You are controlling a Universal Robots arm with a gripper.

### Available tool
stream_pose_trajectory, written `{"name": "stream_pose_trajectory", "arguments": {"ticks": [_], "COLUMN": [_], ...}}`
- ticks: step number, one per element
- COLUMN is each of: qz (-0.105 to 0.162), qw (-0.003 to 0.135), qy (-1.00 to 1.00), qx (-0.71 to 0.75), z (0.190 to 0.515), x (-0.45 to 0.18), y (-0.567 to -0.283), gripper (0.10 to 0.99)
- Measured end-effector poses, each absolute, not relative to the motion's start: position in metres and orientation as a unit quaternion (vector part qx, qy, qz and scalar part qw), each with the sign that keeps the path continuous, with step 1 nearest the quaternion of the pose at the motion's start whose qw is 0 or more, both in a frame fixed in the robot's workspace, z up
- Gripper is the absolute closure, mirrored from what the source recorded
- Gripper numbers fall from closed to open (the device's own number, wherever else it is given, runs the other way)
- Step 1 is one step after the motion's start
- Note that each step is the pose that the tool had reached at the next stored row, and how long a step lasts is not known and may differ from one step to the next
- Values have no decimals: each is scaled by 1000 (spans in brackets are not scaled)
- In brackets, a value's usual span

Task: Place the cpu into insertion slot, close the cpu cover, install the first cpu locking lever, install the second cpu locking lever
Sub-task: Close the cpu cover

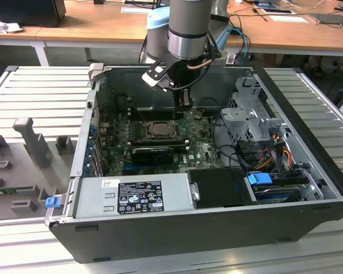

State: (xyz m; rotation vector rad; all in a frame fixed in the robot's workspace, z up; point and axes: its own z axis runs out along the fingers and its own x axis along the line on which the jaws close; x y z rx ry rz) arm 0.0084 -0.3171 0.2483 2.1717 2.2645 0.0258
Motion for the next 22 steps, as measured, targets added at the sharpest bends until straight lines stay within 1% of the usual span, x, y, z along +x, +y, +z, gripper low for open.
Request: {"name": "stream_pose_trajectory", "arguments": {"ticks": [12, 22], "qz": [8, 9], "qw": [2, 1], "qy": [727, 735], "qx": [686, 679], "z": [239, 234], "x": [0, -24], "y": [-317, -317], "gripper": [980, 980]}}
